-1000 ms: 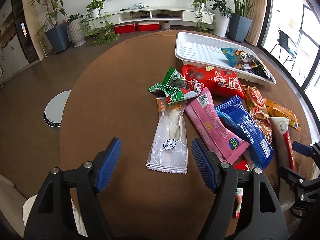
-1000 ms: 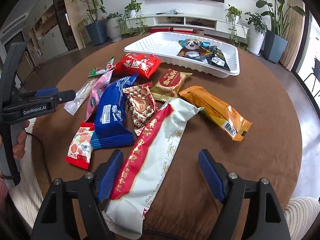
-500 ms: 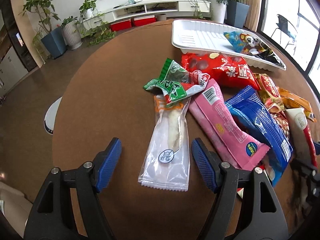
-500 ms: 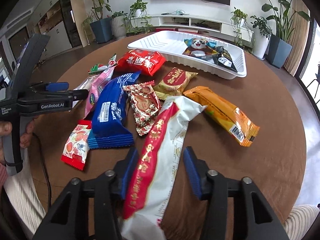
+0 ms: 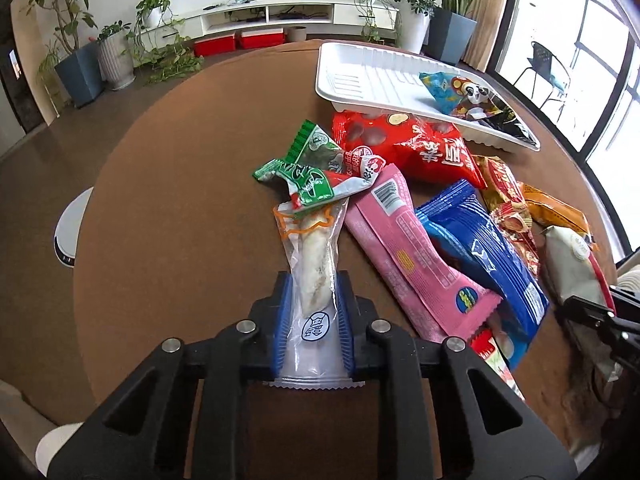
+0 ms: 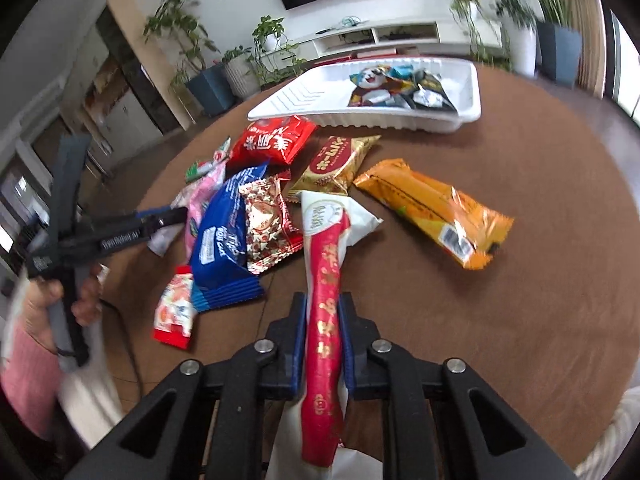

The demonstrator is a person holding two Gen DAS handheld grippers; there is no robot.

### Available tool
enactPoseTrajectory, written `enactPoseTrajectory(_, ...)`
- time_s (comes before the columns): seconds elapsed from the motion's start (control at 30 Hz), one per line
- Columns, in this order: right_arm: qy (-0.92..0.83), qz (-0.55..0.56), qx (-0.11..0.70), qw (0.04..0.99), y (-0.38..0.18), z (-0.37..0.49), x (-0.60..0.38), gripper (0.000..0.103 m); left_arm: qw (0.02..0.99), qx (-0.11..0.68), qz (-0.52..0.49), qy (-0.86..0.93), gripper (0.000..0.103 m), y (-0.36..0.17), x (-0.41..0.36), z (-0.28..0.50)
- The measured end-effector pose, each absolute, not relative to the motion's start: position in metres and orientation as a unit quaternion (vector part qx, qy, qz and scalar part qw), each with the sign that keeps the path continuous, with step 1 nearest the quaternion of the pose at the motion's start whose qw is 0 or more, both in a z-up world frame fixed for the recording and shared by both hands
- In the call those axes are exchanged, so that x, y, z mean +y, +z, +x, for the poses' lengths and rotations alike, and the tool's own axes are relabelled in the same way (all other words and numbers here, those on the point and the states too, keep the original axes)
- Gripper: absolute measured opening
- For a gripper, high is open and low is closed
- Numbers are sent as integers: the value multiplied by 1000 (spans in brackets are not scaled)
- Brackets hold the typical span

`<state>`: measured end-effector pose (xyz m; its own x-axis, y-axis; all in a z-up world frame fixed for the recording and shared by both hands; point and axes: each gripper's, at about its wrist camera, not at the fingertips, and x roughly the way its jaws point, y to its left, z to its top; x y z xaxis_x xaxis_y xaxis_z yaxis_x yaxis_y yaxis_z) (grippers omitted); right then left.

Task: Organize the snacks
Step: 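Grasp the clear bun packet with the left gripper while the right grasps the white-red bar, then lift the white-red bar with the right gripper while the left holds the bun packet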

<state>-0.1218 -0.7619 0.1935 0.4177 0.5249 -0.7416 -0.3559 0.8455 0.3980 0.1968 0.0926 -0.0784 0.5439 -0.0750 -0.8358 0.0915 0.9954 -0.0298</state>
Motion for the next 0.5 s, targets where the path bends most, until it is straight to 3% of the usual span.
enactPoseTrajectory(0.5,304,214,461,806,204,-125,-789,11,891,444,-41,-87,19,-41,97,151)
